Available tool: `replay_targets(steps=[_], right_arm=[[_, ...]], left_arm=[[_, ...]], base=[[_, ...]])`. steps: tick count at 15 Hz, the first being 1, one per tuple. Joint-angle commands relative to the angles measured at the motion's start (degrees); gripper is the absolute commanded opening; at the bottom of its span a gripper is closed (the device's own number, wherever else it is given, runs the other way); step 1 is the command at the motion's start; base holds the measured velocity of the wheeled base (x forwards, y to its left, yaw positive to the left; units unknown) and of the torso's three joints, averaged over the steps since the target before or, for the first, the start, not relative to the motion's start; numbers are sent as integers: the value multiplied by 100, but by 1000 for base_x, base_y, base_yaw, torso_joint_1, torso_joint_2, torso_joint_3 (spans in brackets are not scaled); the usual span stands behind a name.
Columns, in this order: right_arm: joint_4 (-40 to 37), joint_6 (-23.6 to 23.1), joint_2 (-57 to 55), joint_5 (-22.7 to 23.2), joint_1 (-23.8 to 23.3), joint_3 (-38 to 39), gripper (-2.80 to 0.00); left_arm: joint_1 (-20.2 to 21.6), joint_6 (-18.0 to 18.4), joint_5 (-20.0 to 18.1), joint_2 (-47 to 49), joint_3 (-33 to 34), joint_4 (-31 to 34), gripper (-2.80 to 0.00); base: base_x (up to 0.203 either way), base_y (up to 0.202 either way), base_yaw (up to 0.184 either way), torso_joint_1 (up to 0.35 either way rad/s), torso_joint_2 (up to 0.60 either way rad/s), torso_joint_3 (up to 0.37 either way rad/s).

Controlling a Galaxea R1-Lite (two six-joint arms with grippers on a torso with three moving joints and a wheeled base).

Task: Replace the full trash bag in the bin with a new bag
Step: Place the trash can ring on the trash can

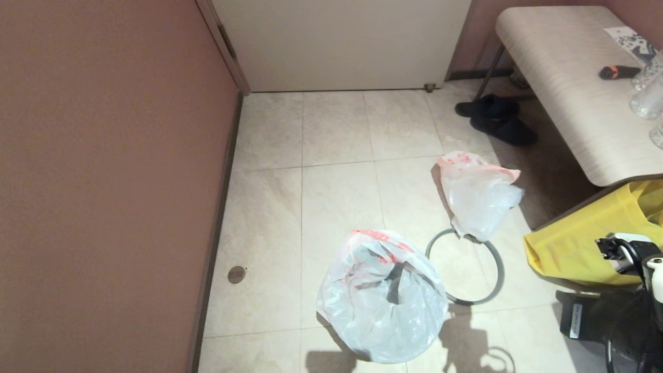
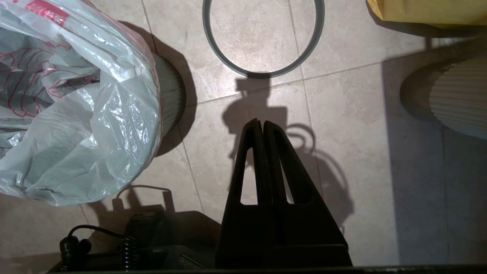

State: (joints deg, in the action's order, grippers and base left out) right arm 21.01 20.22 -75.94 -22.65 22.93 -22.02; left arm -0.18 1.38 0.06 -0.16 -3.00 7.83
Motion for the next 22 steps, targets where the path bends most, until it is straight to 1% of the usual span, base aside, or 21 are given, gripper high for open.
replay_targets(steps=[1,4,6,8,11,13,16,18,20,22], right_arm=[[15,23,37,-7,-5,89,-280],[25,-38,110,-3,-19,111,-280],[29,-309,176,-12,-175,119,-280],[306,-485,129,-10,-183,267,-280],[356,-1356,282,-41,-199,524,-280],[349,-1561,313,-63,-252,533,-280],[482,-1678,211,-347,-254,711,-280],[1140,-1627,-153,-495,-300,871,-280],[1591,-1600,-622,-542,-372,986,-280],[1690,-1599,-975,-593,-664,988,-280]], left_arm=[[1,3,3,16,1,0,-280],[1,3,3,16,1,1,-280],[1,3,3,16,1,0,-280],[1,3,3,16,1,0,-280],[1,3,3,16,1,0,-280],[1,3,3,16,1,5,-280],[1,3,3,16,1,8,-280],[1,3,3,16,1,0,-280],[1,3,3,16,1,0,-280],[1,3,3,16,1,5,-280]], base=[[0,0,0,0,0,0],[0,0,0,0,0,0],[0,0,0,0,0,0],[0,0,0,0,0,0],[0,0,0,0,0,0],[0,0,0,0,0,0],[0,0,0,0,0,0],[0,0,0,0,0,0],[0,0,0,0,0,0],[0,0,0,0,0,0]])
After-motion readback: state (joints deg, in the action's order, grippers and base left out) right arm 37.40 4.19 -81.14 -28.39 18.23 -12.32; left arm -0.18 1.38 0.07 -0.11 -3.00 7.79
